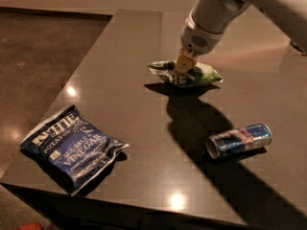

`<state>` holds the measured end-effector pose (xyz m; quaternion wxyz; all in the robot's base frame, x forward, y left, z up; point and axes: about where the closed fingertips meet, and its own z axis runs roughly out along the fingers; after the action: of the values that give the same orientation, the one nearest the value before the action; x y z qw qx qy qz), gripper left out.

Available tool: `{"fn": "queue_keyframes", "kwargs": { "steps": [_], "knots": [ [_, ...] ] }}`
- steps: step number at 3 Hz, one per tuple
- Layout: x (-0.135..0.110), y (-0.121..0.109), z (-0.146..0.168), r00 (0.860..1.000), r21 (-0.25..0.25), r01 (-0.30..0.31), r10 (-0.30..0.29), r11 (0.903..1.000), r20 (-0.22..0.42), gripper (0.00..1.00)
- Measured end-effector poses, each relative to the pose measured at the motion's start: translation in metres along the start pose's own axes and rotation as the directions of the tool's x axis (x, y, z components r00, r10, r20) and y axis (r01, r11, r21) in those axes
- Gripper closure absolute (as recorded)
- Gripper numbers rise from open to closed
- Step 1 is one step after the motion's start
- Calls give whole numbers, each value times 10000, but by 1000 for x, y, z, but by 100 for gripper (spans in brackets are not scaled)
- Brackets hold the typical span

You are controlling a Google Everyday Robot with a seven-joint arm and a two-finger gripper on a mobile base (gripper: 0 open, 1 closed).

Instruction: Move green jalapeno chip bag near redbull can

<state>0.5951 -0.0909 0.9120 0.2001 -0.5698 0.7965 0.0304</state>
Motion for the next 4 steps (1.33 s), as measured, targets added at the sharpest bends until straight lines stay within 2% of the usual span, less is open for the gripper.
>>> {"fn": "queue_keyframes", "kwargs": {
  "steps": [1,2,3,4],
  "knots": [
    [17,8,-15,9958,22,-542,542,9985,-745,100],
    [35,22,-23,9808,36,-1257,1248,9921,-1498,100],
    [50,42,-28,9523,226,-2262,2260,9738,-2050,100],
    [59,53,-30,9329,346,-2788,2792,9597,-2273,100]
  ]
}}
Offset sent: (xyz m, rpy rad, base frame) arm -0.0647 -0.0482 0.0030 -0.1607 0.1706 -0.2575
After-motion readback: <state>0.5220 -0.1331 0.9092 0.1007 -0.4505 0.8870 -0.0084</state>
